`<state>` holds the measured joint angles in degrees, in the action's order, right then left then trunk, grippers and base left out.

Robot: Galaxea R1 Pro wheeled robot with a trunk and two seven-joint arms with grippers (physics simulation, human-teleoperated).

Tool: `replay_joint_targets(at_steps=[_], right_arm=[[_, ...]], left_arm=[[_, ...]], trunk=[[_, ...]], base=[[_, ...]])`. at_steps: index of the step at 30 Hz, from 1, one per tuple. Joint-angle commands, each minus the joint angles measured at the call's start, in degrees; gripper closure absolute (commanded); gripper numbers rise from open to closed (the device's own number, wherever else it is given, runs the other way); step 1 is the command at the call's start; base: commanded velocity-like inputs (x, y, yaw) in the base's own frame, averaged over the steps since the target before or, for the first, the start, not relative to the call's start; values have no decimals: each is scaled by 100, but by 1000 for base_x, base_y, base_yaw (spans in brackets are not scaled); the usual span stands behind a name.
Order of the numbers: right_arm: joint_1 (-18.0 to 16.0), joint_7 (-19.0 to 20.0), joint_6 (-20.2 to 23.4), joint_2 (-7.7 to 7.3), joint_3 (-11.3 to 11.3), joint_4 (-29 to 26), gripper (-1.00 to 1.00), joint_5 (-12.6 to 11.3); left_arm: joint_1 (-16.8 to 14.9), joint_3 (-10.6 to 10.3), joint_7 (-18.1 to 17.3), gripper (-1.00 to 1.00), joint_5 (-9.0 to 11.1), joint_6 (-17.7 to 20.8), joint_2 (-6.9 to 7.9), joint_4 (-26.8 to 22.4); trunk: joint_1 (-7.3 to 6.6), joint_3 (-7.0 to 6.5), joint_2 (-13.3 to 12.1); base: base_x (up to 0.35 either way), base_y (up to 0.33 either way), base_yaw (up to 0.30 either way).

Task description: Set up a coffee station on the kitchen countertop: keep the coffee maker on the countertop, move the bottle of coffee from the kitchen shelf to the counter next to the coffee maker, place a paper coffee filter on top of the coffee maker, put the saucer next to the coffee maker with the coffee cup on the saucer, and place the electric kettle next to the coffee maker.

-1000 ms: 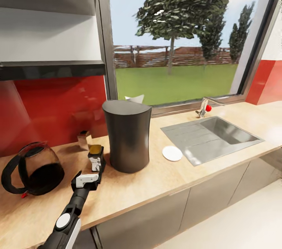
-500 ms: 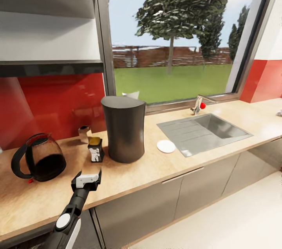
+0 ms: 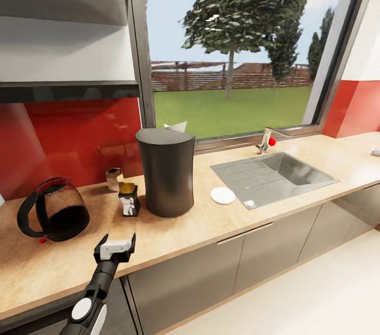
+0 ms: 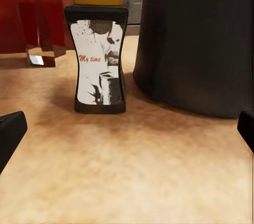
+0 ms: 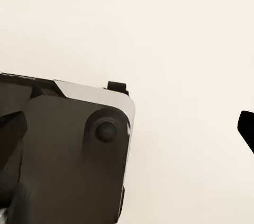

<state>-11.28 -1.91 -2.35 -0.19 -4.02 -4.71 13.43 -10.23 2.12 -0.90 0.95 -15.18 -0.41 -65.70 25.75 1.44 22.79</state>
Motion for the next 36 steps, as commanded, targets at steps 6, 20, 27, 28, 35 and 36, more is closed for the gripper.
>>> replay_joint_targets(at_steps=[6,20,27,28,35,36], right_arm=[[-6,-11,-160,1,-54,13,-100,55],[-6,-11,-231,1,-58,14,-100,46],[-6,-11,-231,1,-55,14,-100,46],[-6,-11,-231,1,-55,14,-100,46],[-6,-11,-231,1,-55,14,-100,48],[-6,-11,-231,1,-55,14,-100,47]], left_arm=[[74,-47,-9,-100,15,-42,-26,-39],[82,-73,-12,-100,24,-43,-70,-92],[86,-388,-14,-100,27,-46,-71,-92],[87,-412,-14,-100,28,-46,-72,-92],[177,-742,-16,-100,42,-38,-67,7],[221,-757,-19,-100,43,-38,-66,30]], trunk=[[4,13,13],[4,13,13],[4,13,13],[4,13,13],[4,13,13],[4,13,13]], base=[[-51,0,0],[-228,-147,-158],[-31,-27,-298],[-3,-3,-299],[-1,-1,-299],[0,0,-299]])
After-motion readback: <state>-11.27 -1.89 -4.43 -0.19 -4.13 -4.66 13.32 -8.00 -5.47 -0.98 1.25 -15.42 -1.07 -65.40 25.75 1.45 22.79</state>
